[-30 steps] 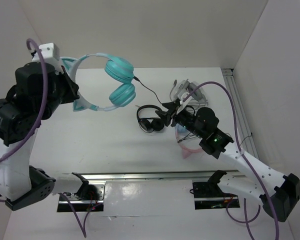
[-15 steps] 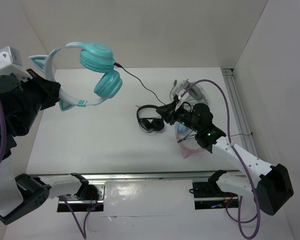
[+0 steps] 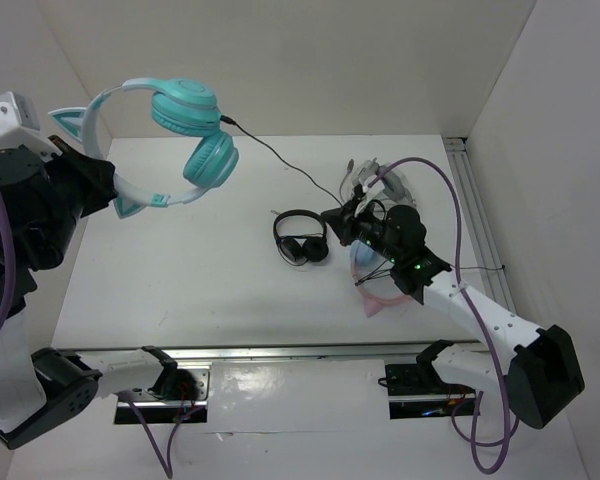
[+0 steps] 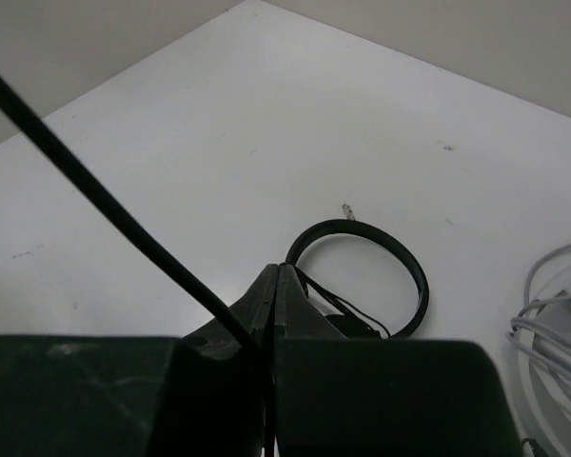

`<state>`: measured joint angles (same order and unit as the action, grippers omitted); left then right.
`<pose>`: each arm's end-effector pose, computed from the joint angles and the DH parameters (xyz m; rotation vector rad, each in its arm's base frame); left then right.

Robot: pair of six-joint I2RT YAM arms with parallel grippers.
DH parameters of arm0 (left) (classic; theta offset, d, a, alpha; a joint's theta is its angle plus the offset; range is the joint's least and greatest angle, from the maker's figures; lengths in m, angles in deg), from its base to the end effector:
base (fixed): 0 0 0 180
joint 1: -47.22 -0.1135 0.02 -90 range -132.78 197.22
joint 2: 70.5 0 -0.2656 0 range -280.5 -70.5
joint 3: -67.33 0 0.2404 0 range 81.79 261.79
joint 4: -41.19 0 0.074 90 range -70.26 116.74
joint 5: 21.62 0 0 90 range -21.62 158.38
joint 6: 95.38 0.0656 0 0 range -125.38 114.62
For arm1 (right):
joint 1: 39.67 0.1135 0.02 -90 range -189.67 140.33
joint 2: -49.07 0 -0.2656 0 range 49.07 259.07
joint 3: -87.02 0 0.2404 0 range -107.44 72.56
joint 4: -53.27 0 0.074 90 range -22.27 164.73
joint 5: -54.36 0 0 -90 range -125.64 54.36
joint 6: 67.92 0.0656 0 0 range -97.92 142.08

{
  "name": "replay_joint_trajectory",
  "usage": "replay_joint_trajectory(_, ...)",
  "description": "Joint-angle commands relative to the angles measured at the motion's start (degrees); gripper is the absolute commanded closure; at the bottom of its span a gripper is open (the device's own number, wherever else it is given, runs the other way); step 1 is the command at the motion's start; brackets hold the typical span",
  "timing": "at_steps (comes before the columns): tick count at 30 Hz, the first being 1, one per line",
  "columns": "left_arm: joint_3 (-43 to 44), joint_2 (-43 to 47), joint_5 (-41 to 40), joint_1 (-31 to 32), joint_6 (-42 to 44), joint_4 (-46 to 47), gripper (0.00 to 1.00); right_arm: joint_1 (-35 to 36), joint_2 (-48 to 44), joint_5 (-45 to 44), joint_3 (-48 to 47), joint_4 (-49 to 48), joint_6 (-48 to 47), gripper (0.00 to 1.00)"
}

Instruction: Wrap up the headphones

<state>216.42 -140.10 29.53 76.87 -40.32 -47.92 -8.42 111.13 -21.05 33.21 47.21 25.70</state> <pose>0.1026 -0.0110 0.5779 -0.5625 1.6123 -0.2508 0.2230 0.1546 0.3084 -0.5869 1.5419 0.6722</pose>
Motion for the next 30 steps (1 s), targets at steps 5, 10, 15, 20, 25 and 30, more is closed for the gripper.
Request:
replay_joint_trajectory(5, -9.6, -2.4, -6.8, -0.3, -0.7, 7.5, 1.0, 2.5, -1.5, -14.7, -13.4, 13.4, 3.0, 1.0)
replay_joint_trajectory(10, -14.8, -5.4, -12.2, -4.4, 0.2, 7.5, 1.0, 7.2, -4.9, -30.2, -20.1, 28.5, 3.0, 1.0)
replay_joint_trajectory(15, -20.2, -9.0, -10.3, -5.9, 8.8, 10.2, 1.0, 9.9, -8.6, -34.0, -26.8, 35.4, -1.3, 1.0)
replay_joint_trajectory(20, -29.6, -10.2, -8.1, -1.7, 12.4, 12.2, 1.0, 10.9, -7.5, -26.1, -33.4, 41.6, -9.8, 1.0)
replay_joint_trajectory(25, -40.0, -10.2, -3.8, 12.4, 21.1, 16.6, 1.0, 12.7, -7.5, -15.5, -36.1, 45.1, -14.1, 1.0)
replay_joint_trajectory(30, -45.1, -15.0, -4.5, 21.6, 24.9, 16.6, 1.0, 13.8, -8.6, -7.5, -37.2, 47.2, -18.2, 1.0)
